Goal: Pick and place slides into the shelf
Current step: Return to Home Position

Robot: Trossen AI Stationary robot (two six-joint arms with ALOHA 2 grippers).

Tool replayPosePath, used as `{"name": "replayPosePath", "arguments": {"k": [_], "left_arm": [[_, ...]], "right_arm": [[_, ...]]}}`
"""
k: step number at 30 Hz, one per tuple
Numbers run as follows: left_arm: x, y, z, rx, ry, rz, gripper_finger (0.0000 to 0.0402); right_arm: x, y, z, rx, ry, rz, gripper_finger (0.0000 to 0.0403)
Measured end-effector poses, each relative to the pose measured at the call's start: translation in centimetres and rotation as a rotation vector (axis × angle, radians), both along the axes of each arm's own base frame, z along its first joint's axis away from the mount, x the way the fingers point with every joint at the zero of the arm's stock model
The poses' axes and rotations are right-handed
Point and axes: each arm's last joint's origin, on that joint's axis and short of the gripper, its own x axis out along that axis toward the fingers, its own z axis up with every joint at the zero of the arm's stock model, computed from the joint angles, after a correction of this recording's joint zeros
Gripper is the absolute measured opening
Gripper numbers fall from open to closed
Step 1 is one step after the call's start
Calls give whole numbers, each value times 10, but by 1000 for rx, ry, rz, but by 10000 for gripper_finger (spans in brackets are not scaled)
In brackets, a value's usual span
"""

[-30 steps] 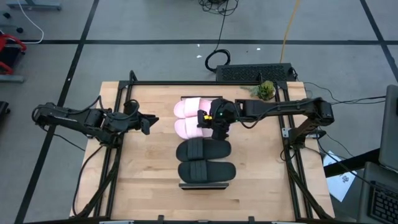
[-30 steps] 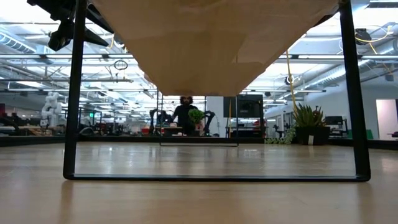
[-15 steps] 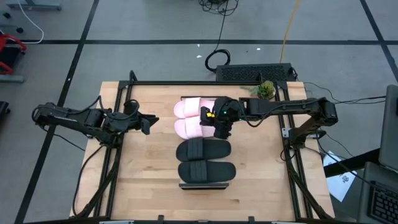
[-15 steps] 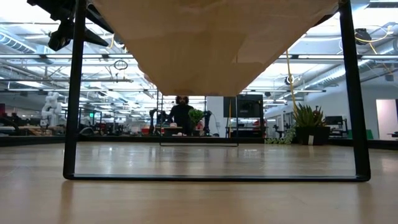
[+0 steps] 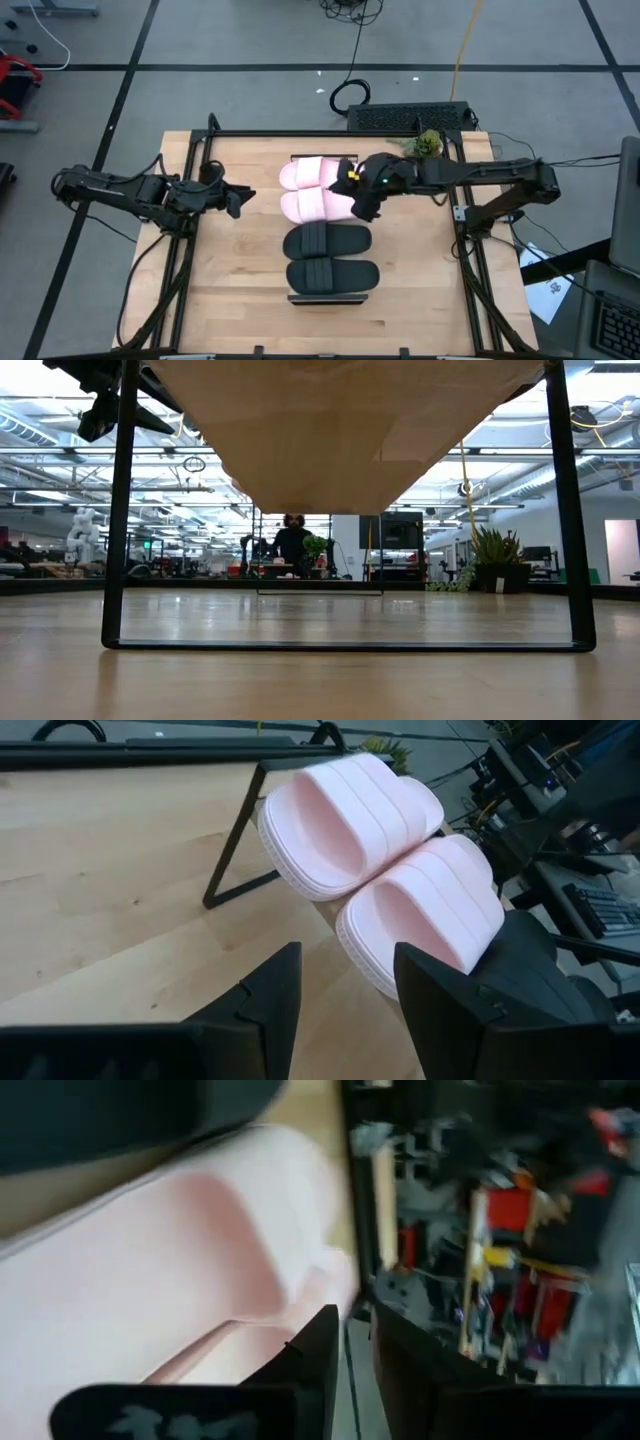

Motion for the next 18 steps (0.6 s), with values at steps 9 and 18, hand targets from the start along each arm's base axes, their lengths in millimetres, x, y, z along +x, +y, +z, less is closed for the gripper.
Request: {"name": "replayPosePath", "arguments": {"k": [9, 18], "left_arm": [[-5, -2, 7, -40, -29, -106, 161], [-33, 1, 75, 149, -244, -260, 161]], "right_arm": [[-20, -2, 39, 123, -281, -293, 50], [-65, 4, 64, 504, -440, -539, 3]]}}
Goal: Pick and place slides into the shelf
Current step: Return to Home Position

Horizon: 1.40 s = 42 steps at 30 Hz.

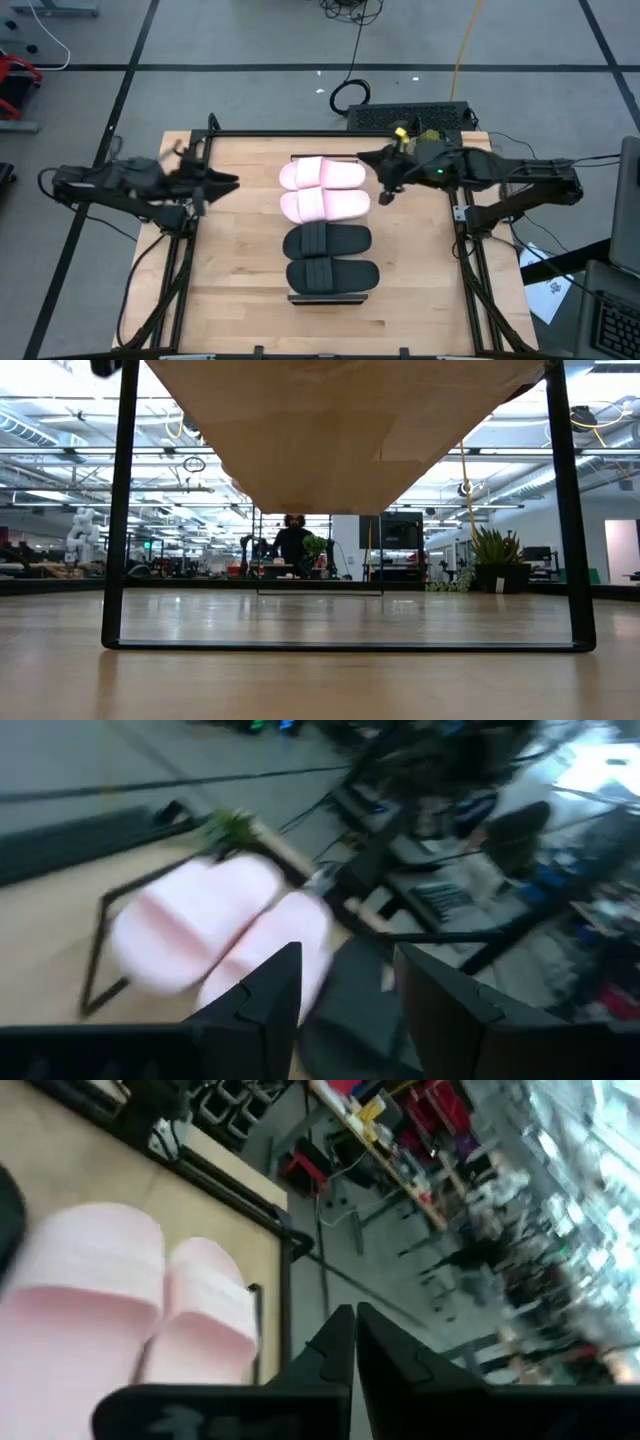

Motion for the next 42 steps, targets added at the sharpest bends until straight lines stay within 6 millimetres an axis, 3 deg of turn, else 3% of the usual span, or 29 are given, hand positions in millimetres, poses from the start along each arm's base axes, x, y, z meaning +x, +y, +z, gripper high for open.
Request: {"name": "replayPosePath", "arguments": {"k": [5, 13, 19, 27, 31, 36, 42], "left_arm": [[-22, 1, 30, 44, -13, -86, 161], [-48, 2, 46, 65, 15, -167, 156], [-83, 10, 48, 97, -88, -211, 143], [-149, 29, 36, 52, -259, -260, 145], [-155, 27, 20, 44, -260, -285, 145], [-142, 19, -11, 74, -207, -291, 145], [-120, 9, -36, 173, -304, -358, 145]], "right_arm": [[-27, 8, 10, 146, -90, -96, 1], [-87, 14, 25, 478, -247, -152, 1], [-128, 11, 34, 632, -350, -148, 1], [-160, 5, 37, 761, -442, -160, 1], [-158, 8, 16, 856, -342, -139, 1], [-152, 11, -34, 974, -262, -180, 2], [-162, 9, -70, 1039, -417, -109, 2]]}}
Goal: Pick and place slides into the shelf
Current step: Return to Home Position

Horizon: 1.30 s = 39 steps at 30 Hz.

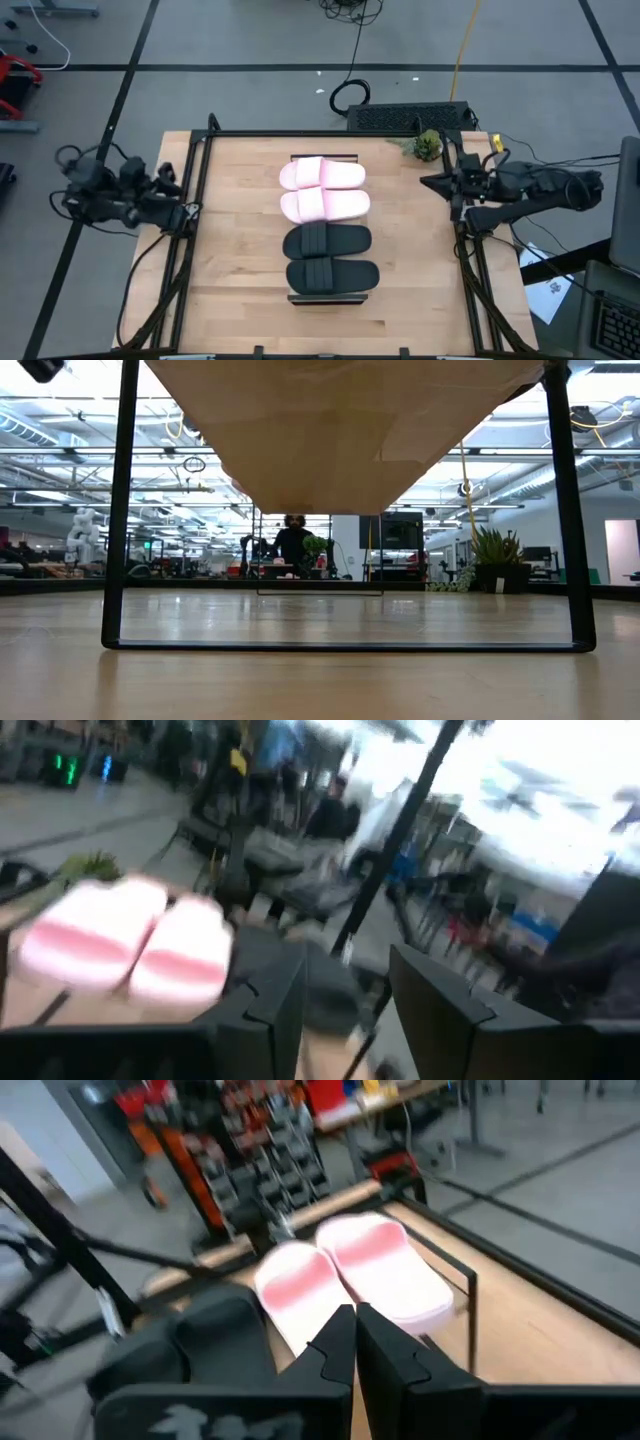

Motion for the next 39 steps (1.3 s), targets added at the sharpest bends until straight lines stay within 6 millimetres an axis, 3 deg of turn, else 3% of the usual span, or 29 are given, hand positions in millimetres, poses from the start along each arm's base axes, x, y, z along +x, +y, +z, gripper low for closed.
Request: {"name": "replayPosePath", "arguments": {"k": [6, 12, 15, 18, 23, 32, 39], "left_arm": [[22, -3, -24, 46, 80, -3, 145], [40, -5, -36, 111, 15, -14, 145], [52, -7, -44, 125, -52, -47, 145], [66, -9, -66, 99, 9, -82, 145], [78, -11, -81, 110, -22, -100, 145], [89, -19, -106, 124, -21, -191, 145], [89, -23, -113, 147, 38, -244, 145]], "right_arm": [[-28, -5, -21, 36, -136, -3, 2], [-45, -9, -32, 32, -207, -1, 1], [-42, -8, -41, 21, -181, 0, 1], [-34, -7, -55, 27, -145, -2, 1], [-16, -3, -80, 11, -169, -3, 0], [1, -1, -127, 13, -112, -58, 0], [-3, -1, -139, -37, 15, -17, 0]]}}
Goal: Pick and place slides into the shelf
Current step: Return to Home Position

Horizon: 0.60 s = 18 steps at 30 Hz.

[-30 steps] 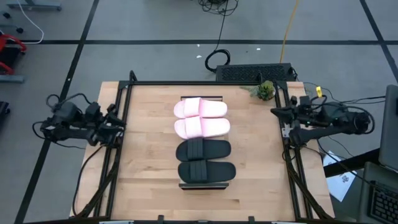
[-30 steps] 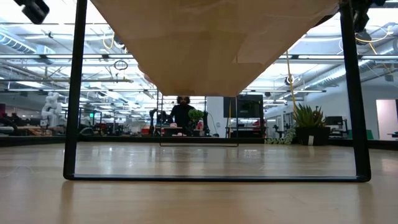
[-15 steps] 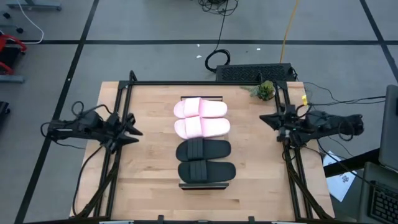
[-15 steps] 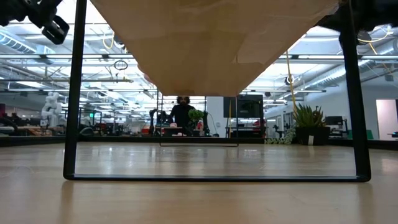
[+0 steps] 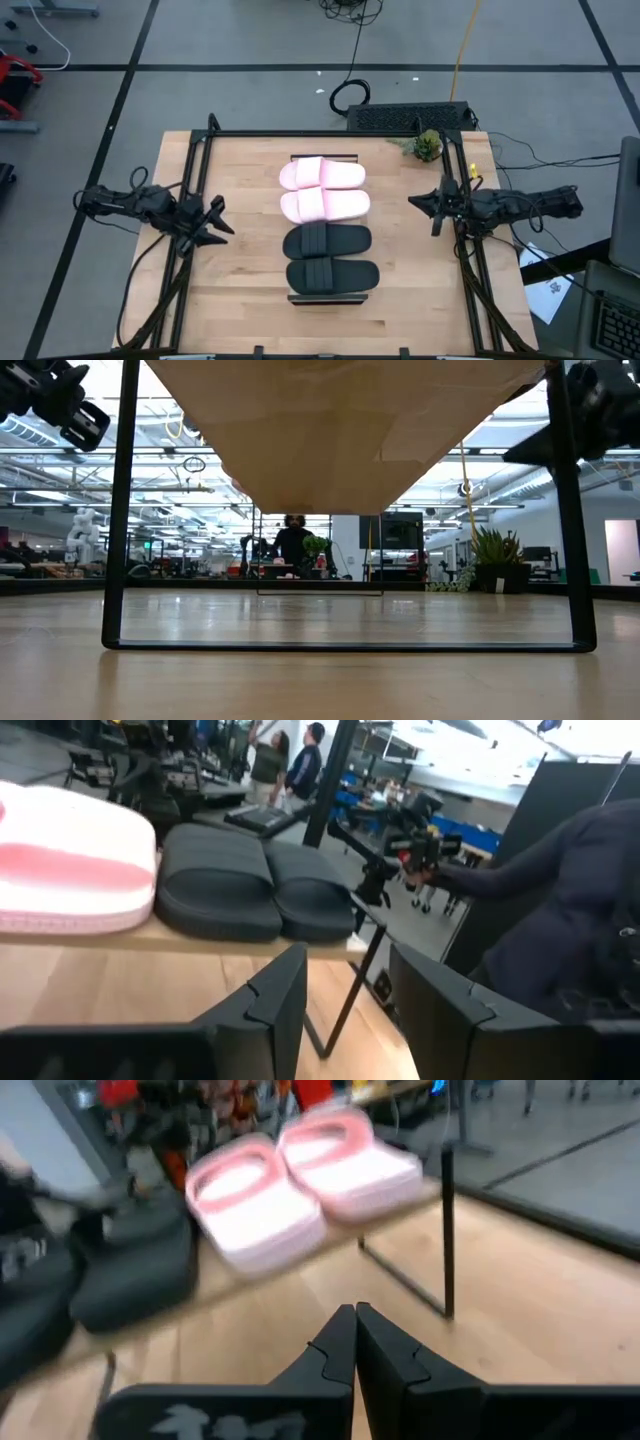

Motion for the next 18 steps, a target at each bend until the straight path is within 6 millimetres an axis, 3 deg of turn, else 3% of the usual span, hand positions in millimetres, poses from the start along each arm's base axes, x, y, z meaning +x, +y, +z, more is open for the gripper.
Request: {"name": "replayPosePath", "arguments": {"k": [7, 14, 18], "left_arm": [[0, 1, -4, 44, 29, 13, 145], [4, 4, -3, 71, -74, 80, 145], [13, 1, -25, 57, -156, 36, 145]], "right_arm": [[-21, -3, 9, -10, -10, 51, 0], [-21, -1, 6, 57, 20, 84, 0], [-18, -1, 4, 63, -8, 94, 0]]}}
